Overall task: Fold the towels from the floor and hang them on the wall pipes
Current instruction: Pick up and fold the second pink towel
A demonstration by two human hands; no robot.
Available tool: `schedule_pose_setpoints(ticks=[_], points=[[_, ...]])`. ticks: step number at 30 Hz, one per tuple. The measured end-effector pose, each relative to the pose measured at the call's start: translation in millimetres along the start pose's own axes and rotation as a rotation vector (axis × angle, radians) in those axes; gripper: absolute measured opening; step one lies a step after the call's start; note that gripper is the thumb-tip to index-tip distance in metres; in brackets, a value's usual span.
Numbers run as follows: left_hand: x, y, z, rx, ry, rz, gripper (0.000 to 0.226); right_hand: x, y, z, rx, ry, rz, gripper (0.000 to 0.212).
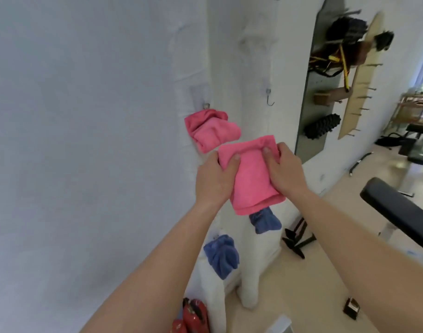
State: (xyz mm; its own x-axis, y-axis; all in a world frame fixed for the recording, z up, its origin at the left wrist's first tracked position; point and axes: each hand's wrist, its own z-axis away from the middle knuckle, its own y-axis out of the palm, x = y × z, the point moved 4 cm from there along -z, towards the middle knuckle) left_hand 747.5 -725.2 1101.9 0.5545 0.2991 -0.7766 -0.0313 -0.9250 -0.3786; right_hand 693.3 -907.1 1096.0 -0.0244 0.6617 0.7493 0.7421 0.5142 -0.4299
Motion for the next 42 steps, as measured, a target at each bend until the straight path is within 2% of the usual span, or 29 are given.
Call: schedule_pose_setpoints(ticks=[4, 9, 13, 17, 22, 27, 30, 34, 36, 39, 42], points=[[-44, 32, -59, 0.061, 0.076, 0.051, 0.028, 1, -27, -73, -0.051, -0.009, -0.062, 0.027], [-63, 96, -125, 0.088, -0.081, 0.205, 0.032, -23, -49, -160, 0.022, -0.038, -0.139, 0.026], [-60, 145, -177, 0.038, -0.172, 0.208, 0.031, -61, -53, -230, 0.092, -0.025, -0.092, 0.029], [-48, 184, -230, -0.057, -0.209, 0.238, 0.018, -89, -42, -299, 0.108, -0.023, -0.057, 0.031], [-37, 211, -284, -0.187, -0.257, 0.299, 0.019, -104, -27, -370, 0.103, -0.048, -0.133, 0.028], [-7, 223, -301, -0.250, -0.273, 0.238, 0.016, -125, -1, -394, 0.182, -0.062, -0.116, 0.017], [15, 229, -301, -0.234, -0.289, 0.206, 0.014, -144, 14, -391, 0.243, 0.015, -0.123, 0.020], [30, 242, -290, -0.202, -0.350, 0.236, 0.023, -163, 23, -376, 0.315, 0.157, -0.226, 0.027], [23, 244, -284, -0.245, -0.301, 0.160, 0.030, -162, 22, -369, 0.276, 0.135, -0.291, 0.033], [0, 237, -282, -0.366, -0.001, -0.136, 0.027, -142, 9, -364, 0.187, -0.074, -0.279, 0.033], [-9, 242, -283, -0.292, 0.174, -0.247, 0.011, -132, 3, -362, 0.280, -0.156, -0.281, 0.022]])
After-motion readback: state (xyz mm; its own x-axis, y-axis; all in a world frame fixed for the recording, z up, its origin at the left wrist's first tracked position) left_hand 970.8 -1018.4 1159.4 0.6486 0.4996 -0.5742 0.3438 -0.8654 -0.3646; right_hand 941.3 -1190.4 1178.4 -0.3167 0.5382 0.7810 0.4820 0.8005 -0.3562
